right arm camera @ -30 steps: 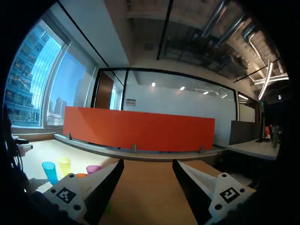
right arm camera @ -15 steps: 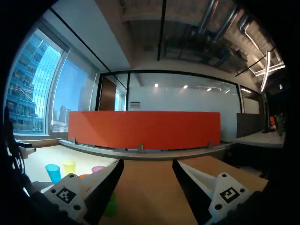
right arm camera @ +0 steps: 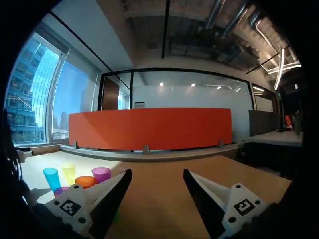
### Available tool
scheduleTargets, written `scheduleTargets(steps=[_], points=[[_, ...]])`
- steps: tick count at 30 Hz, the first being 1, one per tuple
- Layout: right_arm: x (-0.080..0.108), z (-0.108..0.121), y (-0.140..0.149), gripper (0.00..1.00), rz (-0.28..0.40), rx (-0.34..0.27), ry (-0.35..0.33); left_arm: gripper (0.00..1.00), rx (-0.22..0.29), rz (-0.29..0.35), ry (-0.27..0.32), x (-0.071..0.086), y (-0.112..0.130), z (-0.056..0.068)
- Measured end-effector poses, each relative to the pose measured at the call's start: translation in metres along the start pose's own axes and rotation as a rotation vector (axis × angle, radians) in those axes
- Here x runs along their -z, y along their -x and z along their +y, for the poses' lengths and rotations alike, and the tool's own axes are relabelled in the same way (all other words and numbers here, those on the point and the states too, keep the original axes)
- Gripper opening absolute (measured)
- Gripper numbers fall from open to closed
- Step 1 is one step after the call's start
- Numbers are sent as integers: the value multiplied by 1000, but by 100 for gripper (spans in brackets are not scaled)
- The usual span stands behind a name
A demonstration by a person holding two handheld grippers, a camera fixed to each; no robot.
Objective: Pour water
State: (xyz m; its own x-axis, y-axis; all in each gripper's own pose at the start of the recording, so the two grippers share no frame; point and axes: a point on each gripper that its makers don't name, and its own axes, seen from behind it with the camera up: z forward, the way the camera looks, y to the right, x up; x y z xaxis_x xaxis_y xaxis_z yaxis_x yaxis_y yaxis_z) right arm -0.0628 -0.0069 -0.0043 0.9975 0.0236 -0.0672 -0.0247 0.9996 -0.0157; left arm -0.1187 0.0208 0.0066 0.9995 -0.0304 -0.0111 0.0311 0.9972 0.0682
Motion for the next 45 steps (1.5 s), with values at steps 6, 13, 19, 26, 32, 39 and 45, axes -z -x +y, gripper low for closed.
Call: scheduleTargets(steps=[6,13,19,26,32,39,45], points=[[-2,2,7,100,-4,-5,-2,85,0,0,0,0,0,0],[-5,2,12,100,-10,-5,-4,85,0,0,0,0,0,0],[-5,3,18,100,-26,-5,-2,85,0,0,0,0,0,0],[-6,4,23,100,-40,4,-2,85,0,0,0,0,0,0],[-6,7,28,100,-48,13,5,85,0,0,0,0,0,0],[-6,9,29,100,-52,16,11,85,0,0,0,1,0,0],[-6,7,30,100,-56,24,10,85,0,0,0,0,0,0]])
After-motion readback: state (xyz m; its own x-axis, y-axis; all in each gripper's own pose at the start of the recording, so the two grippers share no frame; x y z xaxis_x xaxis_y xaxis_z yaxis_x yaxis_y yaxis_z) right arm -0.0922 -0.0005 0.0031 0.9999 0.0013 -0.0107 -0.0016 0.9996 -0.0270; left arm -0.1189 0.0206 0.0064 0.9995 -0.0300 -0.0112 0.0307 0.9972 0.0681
